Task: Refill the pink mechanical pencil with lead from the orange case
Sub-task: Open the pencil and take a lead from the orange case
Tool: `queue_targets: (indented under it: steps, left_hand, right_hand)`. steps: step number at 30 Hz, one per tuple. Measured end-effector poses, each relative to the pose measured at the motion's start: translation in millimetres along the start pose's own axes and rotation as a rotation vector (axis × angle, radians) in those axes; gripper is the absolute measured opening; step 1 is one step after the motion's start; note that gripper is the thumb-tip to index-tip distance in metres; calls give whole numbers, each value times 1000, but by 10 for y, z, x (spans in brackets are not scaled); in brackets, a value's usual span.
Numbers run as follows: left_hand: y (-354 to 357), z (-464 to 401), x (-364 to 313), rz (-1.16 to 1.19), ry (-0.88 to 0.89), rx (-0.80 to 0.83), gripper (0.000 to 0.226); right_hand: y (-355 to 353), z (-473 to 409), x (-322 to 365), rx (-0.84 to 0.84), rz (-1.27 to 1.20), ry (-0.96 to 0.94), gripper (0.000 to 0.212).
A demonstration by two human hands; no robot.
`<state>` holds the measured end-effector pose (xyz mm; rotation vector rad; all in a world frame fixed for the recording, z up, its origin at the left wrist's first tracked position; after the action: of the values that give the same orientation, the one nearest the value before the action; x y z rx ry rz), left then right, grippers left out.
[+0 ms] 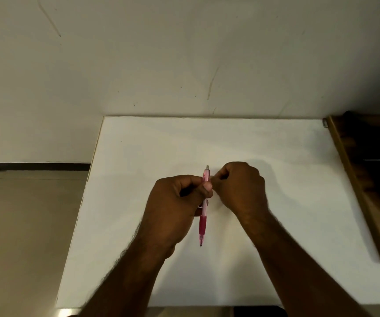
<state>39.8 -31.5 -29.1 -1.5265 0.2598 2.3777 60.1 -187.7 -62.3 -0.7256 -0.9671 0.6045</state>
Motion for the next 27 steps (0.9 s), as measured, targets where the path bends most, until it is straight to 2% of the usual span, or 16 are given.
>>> queue_targets:
  steps: [5,9,11,13,15,23,27]
  left_hand:
    - [5,-48,15,-29,-5,3,13]
    - [-37,-76,11,-36,2,-8,14]
    - [-51,-95,9,-39,-5,-15,15]
    - [-48,-118,9,-63,-11,-11,15]
    - [-33,-142,10,-82,-13,0,15]
    - [-32,-172,5,-117,-1,3,17]
    - [-14,-144,-7,-126,7,14,18]
  right_hand:
    - [64,-60,15,35,75,10,23]
    - [-102,-78,-29,4,-2,-21,34]
    - [-235,-89,-63,6,-267,-63,28]
    - [-300,-53,-34,148,-648,-100,17]
    - [-297,-13,20,295,-800,-132,13]
    - [-250,-40,79,352,-797,-180,15]
    - [-239,-42,87,315,-706,-223,16]
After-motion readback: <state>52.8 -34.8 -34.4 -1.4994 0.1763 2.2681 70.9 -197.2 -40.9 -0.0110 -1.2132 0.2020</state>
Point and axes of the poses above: each hand's wrist, its own z-axis away from the middle knuckle, its own y-axis out of the palm, x = y × z, the point moved 3 cm from there along -z, towards the middle knuckle, and after that the axes turned 10 degrees about x, right-handed, at the moved point
